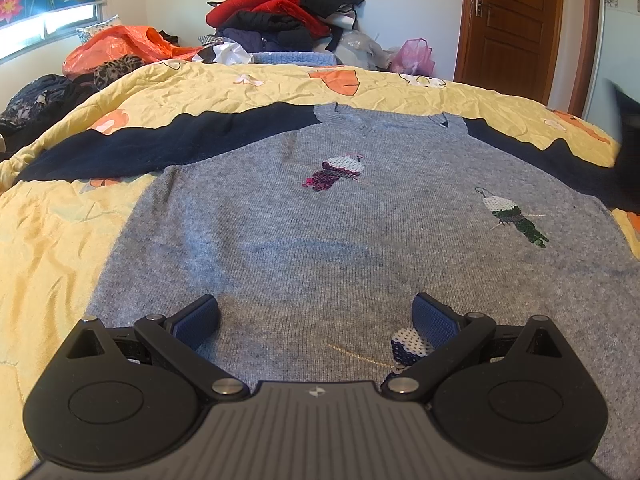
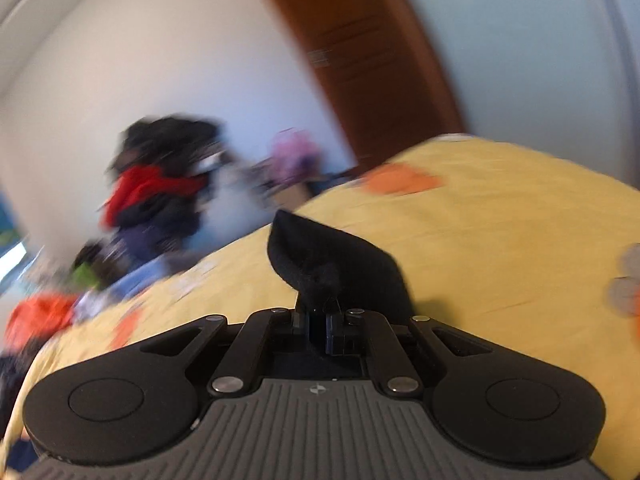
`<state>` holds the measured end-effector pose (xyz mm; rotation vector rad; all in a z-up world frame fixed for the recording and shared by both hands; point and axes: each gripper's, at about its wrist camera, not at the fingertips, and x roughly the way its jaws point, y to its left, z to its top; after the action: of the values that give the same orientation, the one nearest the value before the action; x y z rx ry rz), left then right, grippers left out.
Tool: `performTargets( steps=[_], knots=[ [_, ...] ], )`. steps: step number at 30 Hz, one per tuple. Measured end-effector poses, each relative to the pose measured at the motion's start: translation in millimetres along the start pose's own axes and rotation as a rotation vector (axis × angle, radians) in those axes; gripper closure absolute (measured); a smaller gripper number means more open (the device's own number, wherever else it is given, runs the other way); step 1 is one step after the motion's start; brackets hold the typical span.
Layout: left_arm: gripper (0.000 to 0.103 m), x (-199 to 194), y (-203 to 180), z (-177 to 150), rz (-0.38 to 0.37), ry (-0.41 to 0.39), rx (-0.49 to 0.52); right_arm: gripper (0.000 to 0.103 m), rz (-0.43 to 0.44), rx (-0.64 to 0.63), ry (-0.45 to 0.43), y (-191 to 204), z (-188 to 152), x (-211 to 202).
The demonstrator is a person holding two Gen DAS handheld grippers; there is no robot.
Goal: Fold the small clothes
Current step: 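Grasp the navy sleeve cuff with the right gripper and lift it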
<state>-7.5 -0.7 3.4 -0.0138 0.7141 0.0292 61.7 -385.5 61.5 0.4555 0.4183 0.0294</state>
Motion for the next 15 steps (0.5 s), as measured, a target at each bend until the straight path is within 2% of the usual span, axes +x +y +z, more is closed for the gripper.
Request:
performTargets(
  steps=[3, 5, 8, 11, 13, 14, 15],
  knots=[
    [0.000, 1, 0, 0, -0.003, 0.000, 0.000, 0.087, 0.094, -0.082, 0.079, 62, -37, 19],
    [0.000, 0, 0, 0, -0.007, -0.001, 0.000, 0.087, 0.114, -0.111, 0.147, 93, -65, 36],
    [0.000, 1, 0, 0, -0.012, -0.001, 0.001, 0.087, 0.104, -0.135, 0.210, 118, -97, 49],
    [0.000, 2, 0, 0, -0.008, 0.001, 0.008, 0.085, 0.061, -0.156, 0.212, 125, -116, 46],
    [0.000, 0, -2, -2, 0.010, -0.002, 0.011, 0.073, 0.081, -0.137, 0.213, 120, -115, 38],
    [0.000, -1, -3, -3, 0.019, -0.005, 0.013, 0.057, 0.099, -0.114, 0.212, 118, -112, 32],
    [0.000, -1, -3, -4, 0.024, -0.008, 0.012, 0.050, 0.117, -0.079, 0.200, 114, -110, 27]
  ],
)
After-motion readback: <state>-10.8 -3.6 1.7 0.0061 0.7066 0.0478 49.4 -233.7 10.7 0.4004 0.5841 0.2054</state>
